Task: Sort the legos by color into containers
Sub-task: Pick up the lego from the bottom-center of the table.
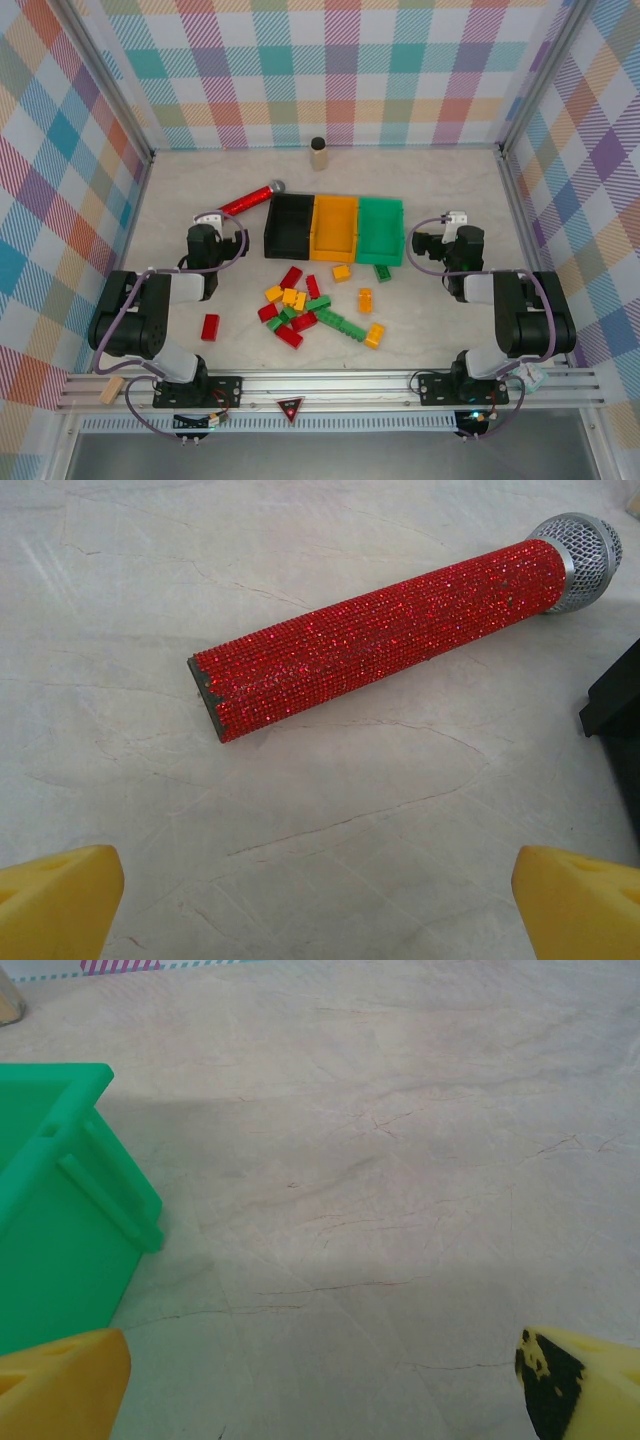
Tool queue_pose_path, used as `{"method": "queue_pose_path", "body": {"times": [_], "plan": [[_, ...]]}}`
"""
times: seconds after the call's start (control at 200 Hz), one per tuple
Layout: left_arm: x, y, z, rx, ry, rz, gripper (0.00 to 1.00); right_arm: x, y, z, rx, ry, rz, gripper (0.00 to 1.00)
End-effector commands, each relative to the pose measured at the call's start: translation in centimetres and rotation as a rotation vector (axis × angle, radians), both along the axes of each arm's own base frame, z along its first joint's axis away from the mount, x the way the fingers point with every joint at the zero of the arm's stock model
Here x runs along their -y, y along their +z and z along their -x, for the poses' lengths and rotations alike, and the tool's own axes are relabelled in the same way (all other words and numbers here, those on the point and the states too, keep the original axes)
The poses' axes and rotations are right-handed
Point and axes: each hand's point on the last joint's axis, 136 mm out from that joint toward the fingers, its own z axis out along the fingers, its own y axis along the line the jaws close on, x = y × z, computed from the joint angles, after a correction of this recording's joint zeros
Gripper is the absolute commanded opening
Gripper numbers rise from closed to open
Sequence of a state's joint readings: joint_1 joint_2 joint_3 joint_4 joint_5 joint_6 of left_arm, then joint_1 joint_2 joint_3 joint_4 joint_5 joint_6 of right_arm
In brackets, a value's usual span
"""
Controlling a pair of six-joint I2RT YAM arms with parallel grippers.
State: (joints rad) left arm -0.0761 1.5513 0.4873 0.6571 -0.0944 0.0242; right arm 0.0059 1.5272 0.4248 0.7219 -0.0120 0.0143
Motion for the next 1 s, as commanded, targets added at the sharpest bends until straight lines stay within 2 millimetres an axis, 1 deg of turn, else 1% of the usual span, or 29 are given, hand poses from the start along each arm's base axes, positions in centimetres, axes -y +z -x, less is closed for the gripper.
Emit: {"method": "queue_pose_path", "body": {"times": [0.0,0.305,0.42,0.485,0.49,0.515,0.52,0.59,0.605,0.705,0.78,0.83,0.91,0.965,0.97,0.995], "plan": [[0.1,1.0,-0.6,0.028,-0.015,-0.009,1.00,-0.4,1.7,-0.9,0.058,0.022,0.000,0.99],[0.2,1.0,-0.6,0.028,-0.018,-0.008,1.00,-0.4,1.7,-0.9,0.059,0.021,0.000,0.99],[0.8,0.8,-1.5,-0.033,-0.052,-0.008,1.00,-0.4,1.7,-0.8,0.062,0.022,0.000,0.99],[0.8,0.7,-1.7,-0.063,-0.051,-0.011,1.00,-0.8,2.7,-0.9,0.059,0.047,0.000,0.99],[0.8,0.7,-1.7,-0.063,-0.051,-0.011,1.00,-0.8,2.5,-0.8,0.049,0.048,0.001,0.99],[0.6,0.8,-1.6,-0.060,-0.042,-0.013,1.00,-0.8,3.3,-1.0,0.051,0.046,0.000,0.99],[0.6,0.8,-1.5,-0.059,-0.040,-0.013,1.00,-0.8,3.0,-0.8,0.034,0.045,-0.001,0.99],[0.2,1.3,-1.0,-0.022,-0.014,-0.010,1.00,-0.6,2.8,-0.2,0.032,0.031,0.003,0.99],[0.1,1.5,-0.9,-0.015,-0.012,-0.008,1.00,-0.6,3.2,-0.3,0.057,0.028,0.004,0.99],[0.1,2.5,-0.5,0.018,-0.011,-0.007,1.00,-0.6,4.0,0.0,0.081,0.031,0.004,0.99],[-0.3,3.3,-0.1,0.045,0.009,-0.011,1.00,-0.3,4.9,0.4,0.111,0.014,0.006,0.99],[-0.2,3.8,0.1,0.057,0.000,-0.008,1.00,-0.2,5.5,0.7,0.127,0.011,0.007,0.99],[-0.2,4.8,0.5,0.088,0.003,-0.006,1.00,0.0,6.8,1.4,0.169,-0.003,0.003,0.99],[-0.4,5.5,0.8,0.118,0.010,-0.005,1.00,0.1,8.1,1.7,0.196,-0.015,-0.012,0.99],[-0.4,5.6,0.9,0.121,0.011,-0.003,1.00,0.1,7.9,1.9,0.181,-0.018,-0.013,0.99],[-0.4,6.0,1.0,0.137,0.014,0.002,1.00,0.1,8.0,2.2,0.167,-0.024,-0.024,0.99]]}}
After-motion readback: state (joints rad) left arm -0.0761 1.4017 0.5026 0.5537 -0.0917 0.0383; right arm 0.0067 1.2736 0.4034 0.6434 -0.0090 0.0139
